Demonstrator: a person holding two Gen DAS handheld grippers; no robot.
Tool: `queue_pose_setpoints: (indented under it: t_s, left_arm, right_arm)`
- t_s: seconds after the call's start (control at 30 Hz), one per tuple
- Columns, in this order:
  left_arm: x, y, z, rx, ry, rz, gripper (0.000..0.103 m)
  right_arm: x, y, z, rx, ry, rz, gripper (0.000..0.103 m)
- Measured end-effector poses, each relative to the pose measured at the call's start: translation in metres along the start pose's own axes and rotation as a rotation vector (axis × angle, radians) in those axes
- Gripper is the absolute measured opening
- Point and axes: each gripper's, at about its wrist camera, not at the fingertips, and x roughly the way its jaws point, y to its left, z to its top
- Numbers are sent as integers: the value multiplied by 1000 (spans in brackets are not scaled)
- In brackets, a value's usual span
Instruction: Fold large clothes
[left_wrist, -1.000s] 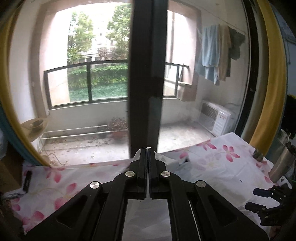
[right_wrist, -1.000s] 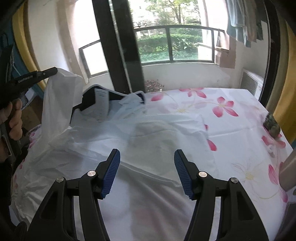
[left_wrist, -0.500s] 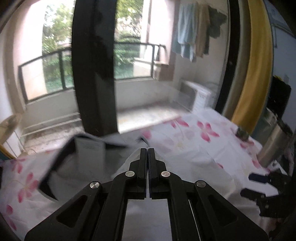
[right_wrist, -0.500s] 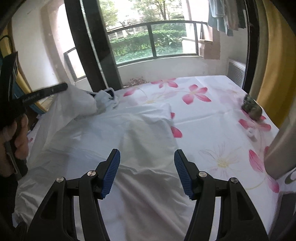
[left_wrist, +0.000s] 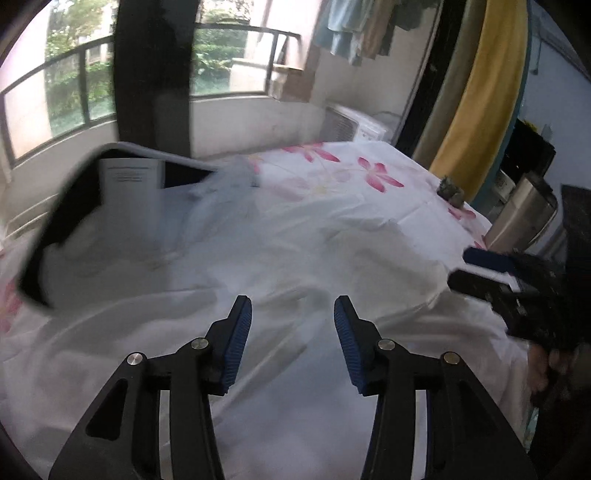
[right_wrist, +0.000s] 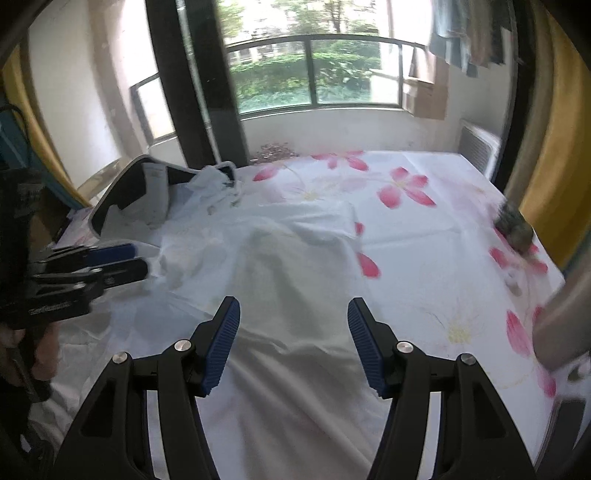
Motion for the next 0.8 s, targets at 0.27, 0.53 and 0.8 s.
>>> queue_pose_setpoints:
  t_s: [0.27,0.53,0.8]
  left_arm:
    - [-58,108,-36,-182,-46,173,49]
    - [-79,189,-74,-361,-39,279,49]
    - [-65,208,-84,-383,8,289,49]
  right_arm:
    - [40,70,43,-200,12,66,61]
    - [108,142,57,-365,108,109,61]
    - [138,136,57,-374,149,56,7]
